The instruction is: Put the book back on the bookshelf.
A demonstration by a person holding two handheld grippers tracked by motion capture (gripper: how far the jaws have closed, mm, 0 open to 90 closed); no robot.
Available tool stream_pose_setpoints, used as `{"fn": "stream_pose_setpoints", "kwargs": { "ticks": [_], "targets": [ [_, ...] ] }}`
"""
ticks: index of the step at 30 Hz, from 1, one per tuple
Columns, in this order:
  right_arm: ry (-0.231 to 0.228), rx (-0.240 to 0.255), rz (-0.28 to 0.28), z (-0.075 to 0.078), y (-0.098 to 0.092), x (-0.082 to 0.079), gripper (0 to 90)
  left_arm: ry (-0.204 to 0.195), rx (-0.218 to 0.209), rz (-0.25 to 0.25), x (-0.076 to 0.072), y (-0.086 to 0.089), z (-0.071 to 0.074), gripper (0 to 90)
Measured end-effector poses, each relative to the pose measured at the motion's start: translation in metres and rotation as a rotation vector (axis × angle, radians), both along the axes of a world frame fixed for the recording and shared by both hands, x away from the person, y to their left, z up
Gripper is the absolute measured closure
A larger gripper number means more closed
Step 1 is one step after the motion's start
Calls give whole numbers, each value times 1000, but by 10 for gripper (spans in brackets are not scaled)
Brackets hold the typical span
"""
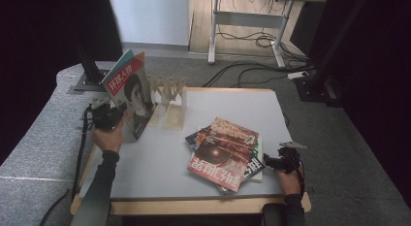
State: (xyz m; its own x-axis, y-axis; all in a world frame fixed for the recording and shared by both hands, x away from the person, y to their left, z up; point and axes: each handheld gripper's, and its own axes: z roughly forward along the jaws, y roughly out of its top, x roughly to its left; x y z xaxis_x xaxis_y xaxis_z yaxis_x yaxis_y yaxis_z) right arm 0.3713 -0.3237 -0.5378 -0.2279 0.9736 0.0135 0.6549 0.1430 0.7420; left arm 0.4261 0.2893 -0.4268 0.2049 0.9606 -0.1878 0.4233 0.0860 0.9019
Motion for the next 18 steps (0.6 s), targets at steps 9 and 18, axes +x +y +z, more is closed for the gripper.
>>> {"fn": "stream_pose_setpoints", "kwargs": {
  "ticks": [9, 18],
  "targets": [
    [0, 0, 0, 0, 0, 0, 117, 13, 12, -19, 1, -1, 2, 717],
    [0, 0, 0, 0, 0, 0, 117, 25, 54, -35, -5, -1, 2, 495]
  ]
}}
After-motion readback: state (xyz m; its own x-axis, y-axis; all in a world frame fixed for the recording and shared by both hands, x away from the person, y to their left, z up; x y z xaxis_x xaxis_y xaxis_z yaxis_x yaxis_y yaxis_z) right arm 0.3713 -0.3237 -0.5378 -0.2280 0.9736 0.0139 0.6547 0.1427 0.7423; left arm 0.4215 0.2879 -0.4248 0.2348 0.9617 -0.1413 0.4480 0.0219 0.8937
